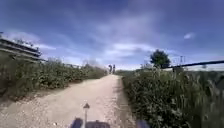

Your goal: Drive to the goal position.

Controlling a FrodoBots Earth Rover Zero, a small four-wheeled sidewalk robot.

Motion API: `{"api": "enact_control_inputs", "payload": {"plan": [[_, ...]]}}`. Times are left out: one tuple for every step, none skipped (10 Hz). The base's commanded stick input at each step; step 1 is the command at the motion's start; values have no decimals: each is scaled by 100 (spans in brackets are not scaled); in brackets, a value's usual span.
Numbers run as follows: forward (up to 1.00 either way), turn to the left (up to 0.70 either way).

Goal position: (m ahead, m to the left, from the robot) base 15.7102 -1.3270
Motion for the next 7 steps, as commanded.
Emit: {"api": "enact_control_inputs", "payload": {"plan": [[85,-23],[85,-28],[85,-9],[85,0],[85,0],[85,-20],[85,-34]]}}
